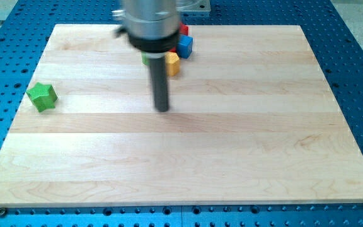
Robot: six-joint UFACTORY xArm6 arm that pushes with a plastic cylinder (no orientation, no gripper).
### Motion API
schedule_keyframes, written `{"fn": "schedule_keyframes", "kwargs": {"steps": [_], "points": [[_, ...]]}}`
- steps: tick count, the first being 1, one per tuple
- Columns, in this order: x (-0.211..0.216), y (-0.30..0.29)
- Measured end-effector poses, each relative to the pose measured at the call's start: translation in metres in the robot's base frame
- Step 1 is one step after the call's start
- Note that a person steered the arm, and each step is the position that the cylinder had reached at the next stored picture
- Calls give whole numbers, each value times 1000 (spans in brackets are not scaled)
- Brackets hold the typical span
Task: Place the hexagon at the top right of the green star
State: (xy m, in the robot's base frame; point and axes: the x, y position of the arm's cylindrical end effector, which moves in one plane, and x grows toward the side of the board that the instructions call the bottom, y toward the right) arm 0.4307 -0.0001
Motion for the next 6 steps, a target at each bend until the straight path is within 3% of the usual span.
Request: {"fn": "schedule_keyframes", "kwargs": {"steps": [1,2,6], "points": [[-52,61],[-85,48],[-118,-111]]}}
